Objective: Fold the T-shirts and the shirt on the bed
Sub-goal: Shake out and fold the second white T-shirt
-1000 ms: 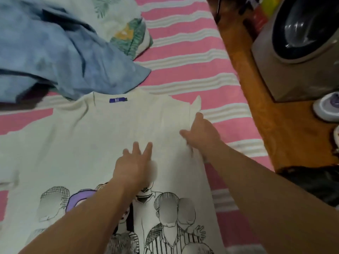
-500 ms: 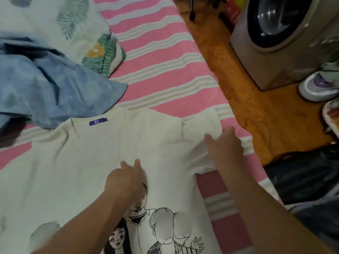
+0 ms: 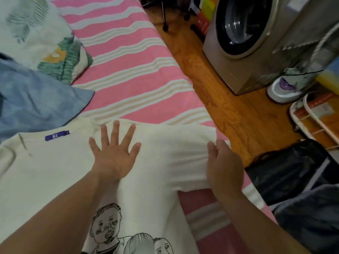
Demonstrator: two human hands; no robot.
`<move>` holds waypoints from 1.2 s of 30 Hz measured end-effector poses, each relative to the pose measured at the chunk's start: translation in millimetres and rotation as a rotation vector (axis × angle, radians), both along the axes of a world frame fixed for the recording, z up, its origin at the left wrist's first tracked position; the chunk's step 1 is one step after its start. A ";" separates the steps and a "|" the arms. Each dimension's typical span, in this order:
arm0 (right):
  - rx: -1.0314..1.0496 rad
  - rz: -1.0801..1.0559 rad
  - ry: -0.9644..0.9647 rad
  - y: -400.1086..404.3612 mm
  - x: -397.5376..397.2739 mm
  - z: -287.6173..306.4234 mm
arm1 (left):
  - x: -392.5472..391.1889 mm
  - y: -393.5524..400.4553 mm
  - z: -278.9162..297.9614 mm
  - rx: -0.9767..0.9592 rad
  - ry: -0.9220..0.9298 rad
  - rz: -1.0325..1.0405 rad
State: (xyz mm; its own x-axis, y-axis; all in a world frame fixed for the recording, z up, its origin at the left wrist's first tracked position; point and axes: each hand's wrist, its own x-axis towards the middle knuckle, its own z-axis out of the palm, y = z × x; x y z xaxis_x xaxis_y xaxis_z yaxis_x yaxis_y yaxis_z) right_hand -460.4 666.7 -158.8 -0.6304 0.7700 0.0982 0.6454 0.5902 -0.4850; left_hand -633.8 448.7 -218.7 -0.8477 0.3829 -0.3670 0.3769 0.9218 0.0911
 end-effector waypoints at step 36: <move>-0.377 0.090 -0.670 -169.4 342.9 57.1 | 62.0 -69.3 114.6 0.915 -0.476 0.662</move>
